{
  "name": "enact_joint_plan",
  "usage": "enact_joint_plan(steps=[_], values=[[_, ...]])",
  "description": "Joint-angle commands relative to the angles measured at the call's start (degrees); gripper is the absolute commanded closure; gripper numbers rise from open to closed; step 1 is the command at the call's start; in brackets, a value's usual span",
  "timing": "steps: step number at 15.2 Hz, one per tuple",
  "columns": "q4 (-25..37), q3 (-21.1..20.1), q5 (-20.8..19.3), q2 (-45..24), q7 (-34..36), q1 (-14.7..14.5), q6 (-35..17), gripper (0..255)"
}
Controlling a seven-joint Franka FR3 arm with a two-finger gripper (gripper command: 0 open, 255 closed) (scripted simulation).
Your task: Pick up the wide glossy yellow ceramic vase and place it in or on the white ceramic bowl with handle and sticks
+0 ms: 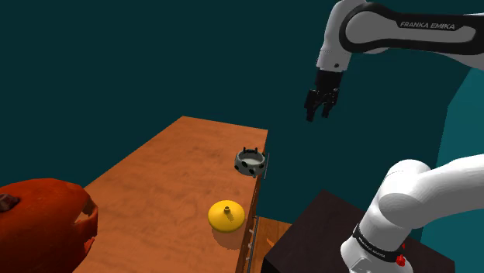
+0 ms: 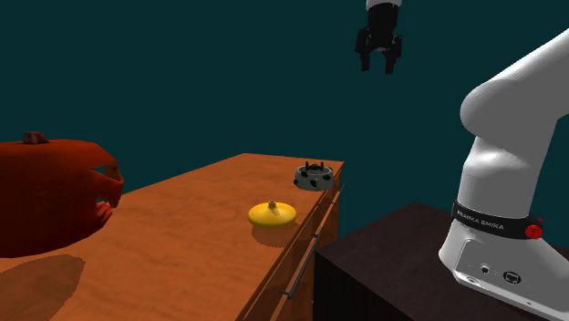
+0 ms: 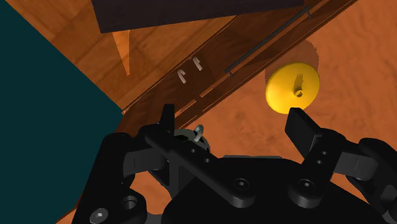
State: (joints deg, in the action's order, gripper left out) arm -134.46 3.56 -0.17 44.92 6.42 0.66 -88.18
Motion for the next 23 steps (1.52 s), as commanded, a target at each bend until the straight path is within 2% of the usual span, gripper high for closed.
enact_joint_plan(steps=[1, 7, 12, 18, 23], values=[[0.0, 0.0, 0.0, 0.0, 0.0, 0.0, 0.0, 0], [-9.02, -4.63, 2.54, -0.81, 3.79, -2.19, -11.81, 0], [-14.5, -8.8, 4.54, -4.33, 6.97, -4.23, -22.48, 0], [-18.27, -14.16, 6.11, -12.33, 11.18, -6.34, -36.2, 0], [-18.79, -19.04, 5.49, -21.94, 15.67, -6.95, -47.82, 0]])
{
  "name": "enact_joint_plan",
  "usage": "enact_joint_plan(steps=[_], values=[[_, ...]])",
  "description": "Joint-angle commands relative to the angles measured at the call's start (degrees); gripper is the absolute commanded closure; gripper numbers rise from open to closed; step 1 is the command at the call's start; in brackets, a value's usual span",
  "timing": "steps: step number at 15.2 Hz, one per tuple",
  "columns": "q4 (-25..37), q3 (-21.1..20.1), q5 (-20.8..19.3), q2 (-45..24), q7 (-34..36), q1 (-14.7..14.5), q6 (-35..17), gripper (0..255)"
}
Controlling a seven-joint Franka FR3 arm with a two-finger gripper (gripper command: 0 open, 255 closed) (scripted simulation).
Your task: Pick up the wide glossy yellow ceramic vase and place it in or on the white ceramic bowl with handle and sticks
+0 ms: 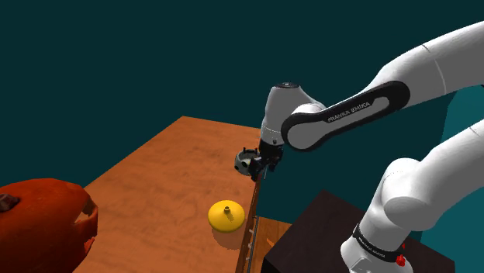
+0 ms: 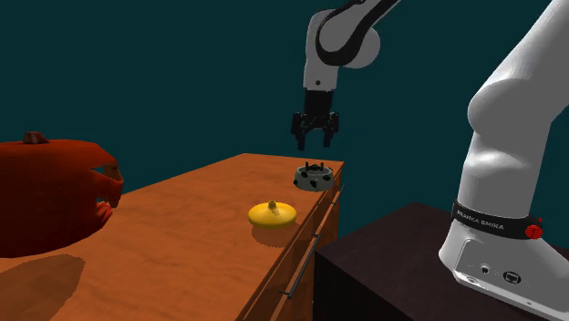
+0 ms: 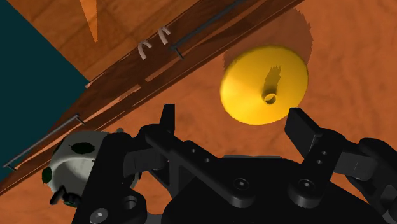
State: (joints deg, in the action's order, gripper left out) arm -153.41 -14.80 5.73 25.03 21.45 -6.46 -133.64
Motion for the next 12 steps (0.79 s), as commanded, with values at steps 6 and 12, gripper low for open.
enact_joint_plan(steps=[6, 12], values=[[2.76, -7.03, -7.47, -16.19, 9.84, 1.99, -15.04, 0], [9.46, -8.8, -27.9, -32.25, 28.1, 2.42, -23.03, 0]])
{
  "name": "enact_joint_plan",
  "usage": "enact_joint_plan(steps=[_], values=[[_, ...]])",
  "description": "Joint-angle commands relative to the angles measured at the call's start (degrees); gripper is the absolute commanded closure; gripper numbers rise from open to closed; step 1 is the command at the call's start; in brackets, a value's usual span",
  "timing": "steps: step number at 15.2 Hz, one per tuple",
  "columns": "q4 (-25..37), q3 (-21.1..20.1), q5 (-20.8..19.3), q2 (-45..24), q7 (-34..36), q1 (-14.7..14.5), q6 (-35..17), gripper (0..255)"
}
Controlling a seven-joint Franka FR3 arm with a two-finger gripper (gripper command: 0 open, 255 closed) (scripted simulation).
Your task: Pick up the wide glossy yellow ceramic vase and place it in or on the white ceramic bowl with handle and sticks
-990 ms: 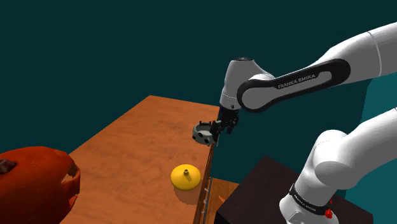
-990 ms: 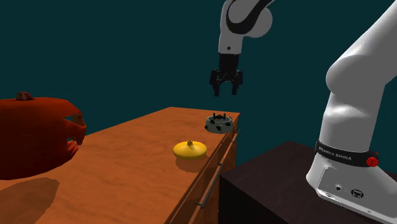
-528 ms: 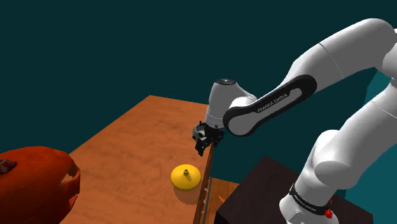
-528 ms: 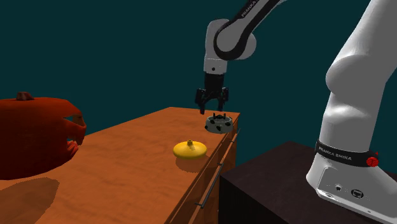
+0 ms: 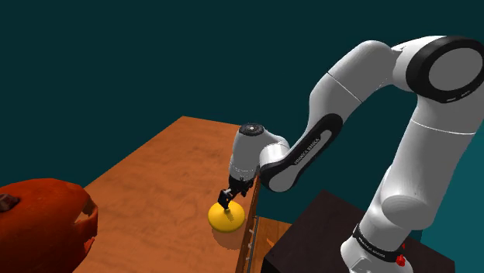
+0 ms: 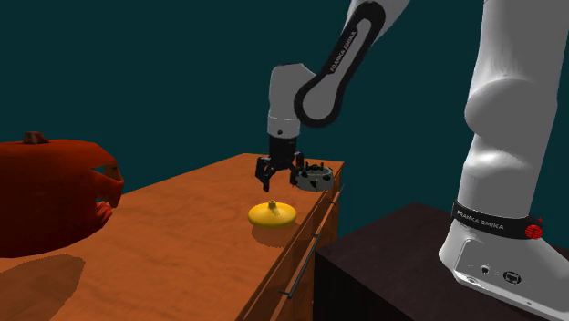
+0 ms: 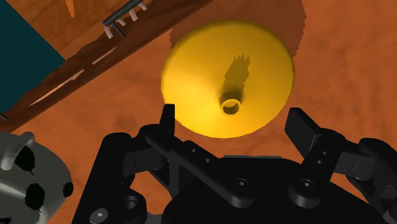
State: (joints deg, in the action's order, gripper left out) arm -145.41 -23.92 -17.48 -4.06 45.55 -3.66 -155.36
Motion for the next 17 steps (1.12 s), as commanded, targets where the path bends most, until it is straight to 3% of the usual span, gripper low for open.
enact_joint_plan(steps=[1, 8, 16, 17], values=[[1.49, 0.66, -4.67, -3.2, 3.99, -0.73, -1.35, 0], [3.51, 5.16, -14.18, -10.31, 11.02, -3.18, -5.43, 0], [3.5, 5.24, -14.1, -10.28, 10.97, -3.27, -5.43, 0], [3.5, 5.24, -14.1, -10.28, 10.97, -3.27, -5.43, 255]])
